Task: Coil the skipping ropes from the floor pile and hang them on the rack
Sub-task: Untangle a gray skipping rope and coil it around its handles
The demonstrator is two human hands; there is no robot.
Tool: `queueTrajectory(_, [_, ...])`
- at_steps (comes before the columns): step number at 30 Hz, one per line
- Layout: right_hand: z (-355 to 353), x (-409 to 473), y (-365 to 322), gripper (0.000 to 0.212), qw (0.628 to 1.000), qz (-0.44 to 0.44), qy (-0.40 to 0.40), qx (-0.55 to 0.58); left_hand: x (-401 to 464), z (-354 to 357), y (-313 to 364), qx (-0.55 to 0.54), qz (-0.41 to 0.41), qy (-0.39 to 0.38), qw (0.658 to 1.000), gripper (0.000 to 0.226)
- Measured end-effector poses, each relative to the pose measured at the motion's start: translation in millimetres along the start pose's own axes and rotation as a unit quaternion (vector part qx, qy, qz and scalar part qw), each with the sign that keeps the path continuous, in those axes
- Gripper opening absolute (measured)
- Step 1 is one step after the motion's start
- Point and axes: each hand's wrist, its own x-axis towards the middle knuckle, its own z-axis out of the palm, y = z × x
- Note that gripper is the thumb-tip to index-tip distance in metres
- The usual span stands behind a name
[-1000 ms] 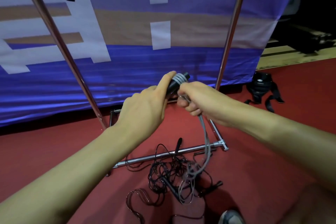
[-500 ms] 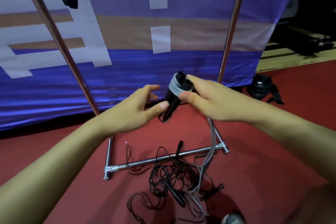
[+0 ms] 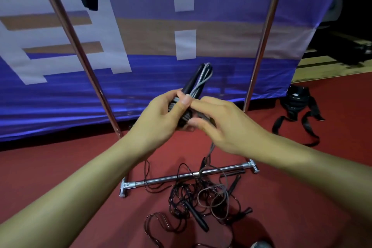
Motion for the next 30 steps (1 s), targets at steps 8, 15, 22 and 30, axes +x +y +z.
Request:
queueTrajectory(8, [-8,-11,-6,0.030,0.966,0.102,0.025,0.237,-1,-12,13,0.064,0.051,-0.016,0.997,0.024])
queueTrajectory(15, [-10,-20,25,0.030,0.908,0.182,-0.134,0.354,-1,-21,18,-0.029,0.017,0.000,0.999,0.015])
queueTrajectory(22, [-22,-20,56,0.031,0.873,0.257,-0.288,0.298,-11,-21,14,0.018,-0.021,-0.192,0.981,0.029])
queueTrajectory(30, [-39,2,39,0.033,0.960,0.142,-0.241,0.018,-5,-10,-1,0.144,-0.101,-0.320,0.931,0.024])
